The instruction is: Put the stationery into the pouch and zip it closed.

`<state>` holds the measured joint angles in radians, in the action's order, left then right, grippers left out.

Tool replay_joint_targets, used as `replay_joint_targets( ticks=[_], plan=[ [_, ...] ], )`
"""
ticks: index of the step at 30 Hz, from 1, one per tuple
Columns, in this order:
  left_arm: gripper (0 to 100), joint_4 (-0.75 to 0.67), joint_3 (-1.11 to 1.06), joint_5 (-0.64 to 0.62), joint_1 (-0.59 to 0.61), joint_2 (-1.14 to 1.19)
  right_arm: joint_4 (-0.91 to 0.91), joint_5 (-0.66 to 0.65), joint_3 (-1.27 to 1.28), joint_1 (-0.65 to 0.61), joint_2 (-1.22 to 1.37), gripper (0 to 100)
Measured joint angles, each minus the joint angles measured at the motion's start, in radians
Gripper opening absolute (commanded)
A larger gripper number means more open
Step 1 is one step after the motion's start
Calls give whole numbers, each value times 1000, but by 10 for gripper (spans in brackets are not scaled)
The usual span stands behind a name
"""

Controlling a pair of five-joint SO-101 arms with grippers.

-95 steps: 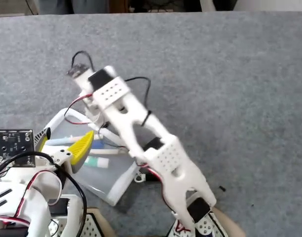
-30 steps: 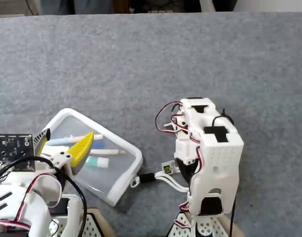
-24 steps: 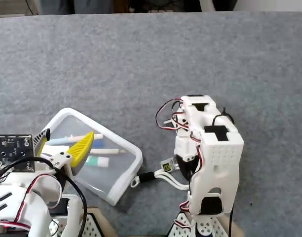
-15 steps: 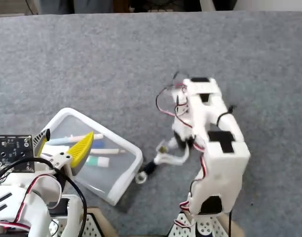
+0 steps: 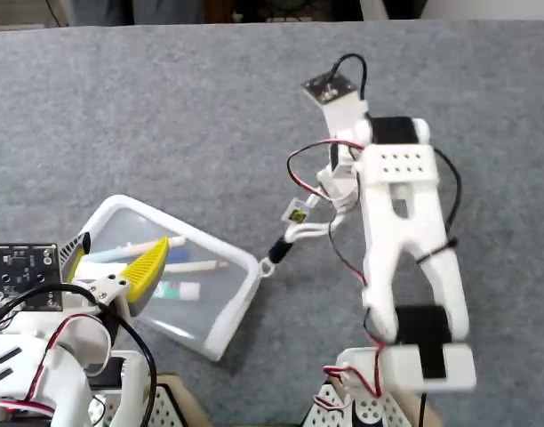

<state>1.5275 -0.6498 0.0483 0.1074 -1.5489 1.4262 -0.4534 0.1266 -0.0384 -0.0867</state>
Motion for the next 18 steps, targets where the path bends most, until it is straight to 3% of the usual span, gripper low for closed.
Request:
replay_joint_targets(
  ticks=[18],
  plan=[
    [361, -23, 0, 0, 0, 0, -239, -5, 46, 0, -549, 12]
  ],
)
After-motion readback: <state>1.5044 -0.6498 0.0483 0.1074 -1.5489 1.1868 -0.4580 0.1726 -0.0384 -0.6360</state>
